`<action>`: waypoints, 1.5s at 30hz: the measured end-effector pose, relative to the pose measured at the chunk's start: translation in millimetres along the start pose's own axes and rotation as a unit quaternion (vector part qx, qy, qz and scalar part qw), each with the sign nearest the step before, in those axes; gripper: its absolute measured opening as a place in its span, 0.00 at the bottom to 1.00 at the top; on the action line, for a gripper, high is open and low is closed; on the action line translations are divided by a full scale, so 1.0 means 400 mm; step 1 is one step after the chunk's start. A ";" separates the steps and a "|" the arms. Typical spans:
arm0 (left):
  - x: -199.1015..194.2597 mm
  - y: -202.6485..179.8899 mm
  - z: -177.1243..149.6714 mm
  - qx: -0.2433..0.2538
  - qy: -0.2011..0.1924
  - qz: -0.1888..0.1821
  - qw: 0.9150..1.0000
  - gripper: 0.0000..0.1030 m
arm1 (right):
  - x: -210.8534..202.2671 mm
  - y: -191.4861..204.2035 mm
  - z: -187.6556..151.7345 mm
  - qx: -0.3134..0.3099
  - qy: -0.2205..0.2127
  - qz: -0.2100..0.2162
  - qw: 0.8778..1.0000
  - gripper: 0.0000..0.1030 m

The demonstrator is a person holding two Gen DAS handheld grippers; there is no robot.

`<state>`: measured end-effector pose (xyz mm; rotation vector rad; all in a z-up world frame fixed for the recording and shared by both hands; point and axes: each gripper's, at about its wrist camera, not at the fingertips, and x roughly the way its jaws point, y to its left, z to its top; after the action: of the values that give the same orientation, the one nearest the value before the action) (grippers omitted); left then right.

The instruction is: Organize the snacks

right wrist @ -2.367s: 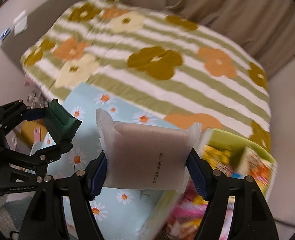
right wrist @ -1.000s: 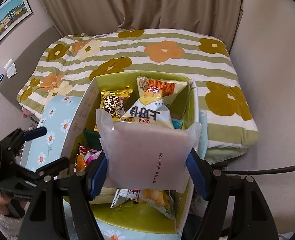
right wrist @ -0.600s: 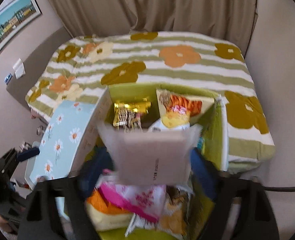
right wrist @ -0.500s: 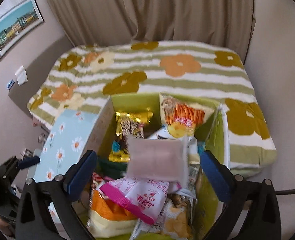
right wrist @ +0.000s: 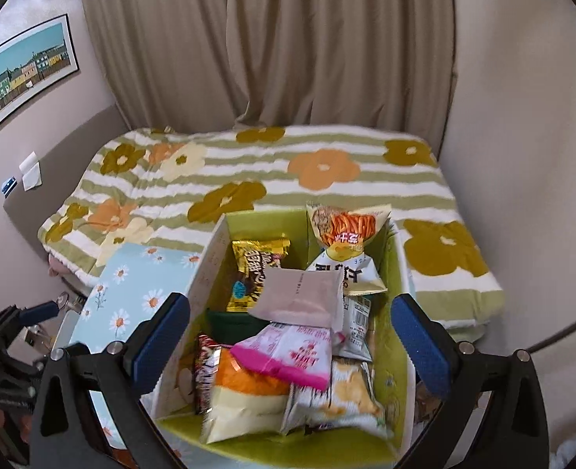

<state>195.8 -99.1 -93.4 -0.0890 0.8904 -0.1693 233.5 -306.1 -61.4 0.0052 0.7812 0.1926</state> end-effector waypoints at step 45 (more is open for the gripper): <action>-0.491 0.123 -0.197 0.034 -0.198 0.038 0.979 1.00 | -0.399 0.326 -0.222 0.015 -0.146 -0.069 0.987 0.99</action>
<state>18.5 -15.3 0.4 -0.0237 0.4893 -0.1058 38.5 -211.7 -2.9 0.0074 0.4903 0.0470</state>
